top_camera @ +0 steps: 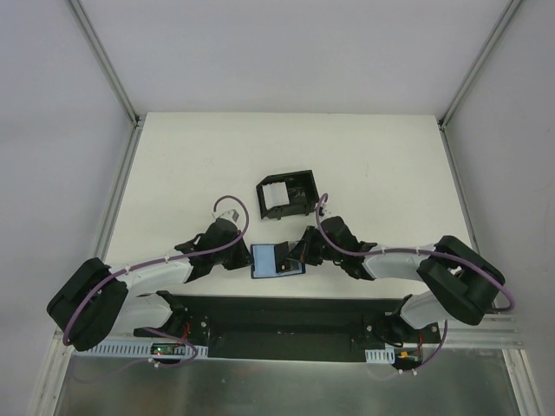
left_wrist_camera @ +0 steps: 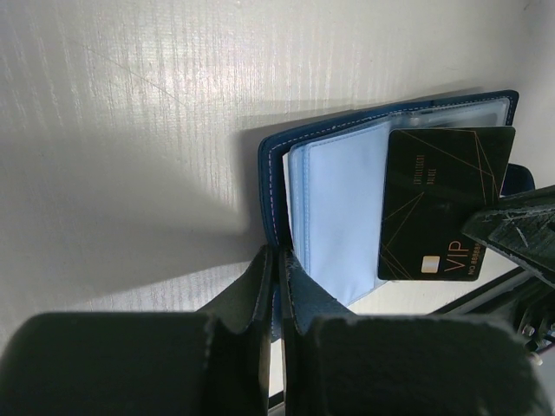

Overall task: Put the credit cards into the card holder
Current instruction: Insert the credit card into the card holder.

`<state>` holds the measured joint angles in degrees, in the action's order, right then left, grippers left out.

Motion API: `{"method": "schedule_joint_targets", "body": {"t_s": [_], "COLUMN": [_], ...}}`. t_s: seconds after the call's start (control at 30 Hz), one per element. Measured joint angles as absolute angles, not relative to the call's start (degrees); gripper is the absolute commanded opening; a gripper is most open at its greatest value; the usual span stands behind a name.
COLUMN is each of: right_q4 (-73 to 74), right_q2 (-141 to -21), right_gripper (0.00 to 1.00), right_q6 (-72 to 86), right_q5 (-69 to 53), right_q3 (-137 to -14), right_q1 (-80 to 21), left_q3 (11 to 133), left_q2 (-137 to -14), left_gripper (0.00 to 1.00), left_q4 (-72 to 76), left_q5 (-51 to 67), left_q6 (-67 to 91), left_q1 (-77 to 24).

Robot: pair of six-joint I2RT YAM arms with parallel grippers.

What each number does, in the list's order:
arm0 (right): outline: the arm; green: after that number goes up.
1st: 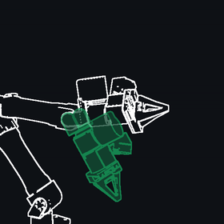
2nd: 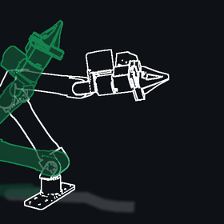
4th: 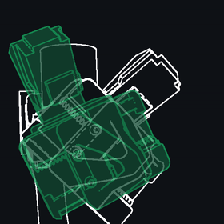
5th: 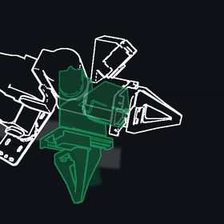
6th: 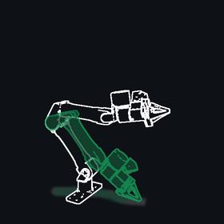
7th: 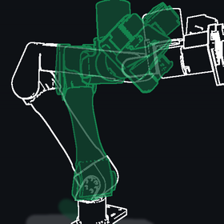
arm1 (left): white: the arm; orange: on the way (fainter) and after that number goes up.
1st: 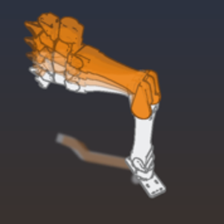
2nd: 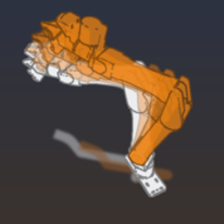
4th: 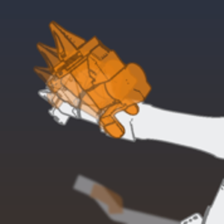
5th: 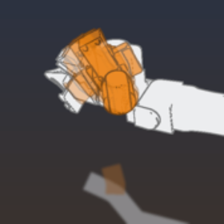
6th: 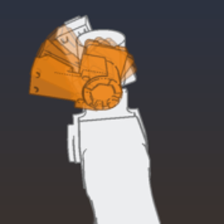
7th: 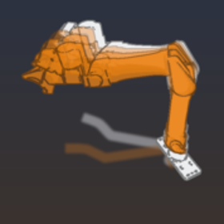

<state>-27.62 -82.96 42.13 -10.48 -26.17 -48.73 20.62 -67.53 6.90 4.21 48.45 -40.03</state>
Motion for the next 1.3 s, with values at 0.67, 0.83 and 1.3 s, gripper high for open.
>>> {"method": "schedule_joint_targets", "body": {"t_s": [0.67, 0.83, 1.3], "right_q4": [-32.86, -33.43, -34.63], "right_q2": [-85.93, -87.18, -88.86], "right_gripper": [0.00, 0.00, 0.00], "right_q6": [44.95, 44.82, 44.47], "right_q5": [-10.92, -11.70, -12.21], "right_q3": [-24.38, -24.36, -24.53], "right_q1": [-48.60, -47.46, -47.57], "left_q3": [20.62, 20.62, 20.62], "left_q2": [-67.88, -67.88, -67.88], "left_gripper": [0.00, 0.00, 0.00], "left_q4": [7.09, 7.11, 7.09], "left_q5": [4.21, 4.23, 4.19], "left_q6": [48.58, 48.60, 48.60], "left_q1": [-40.01, -40.01, -40.01]}}
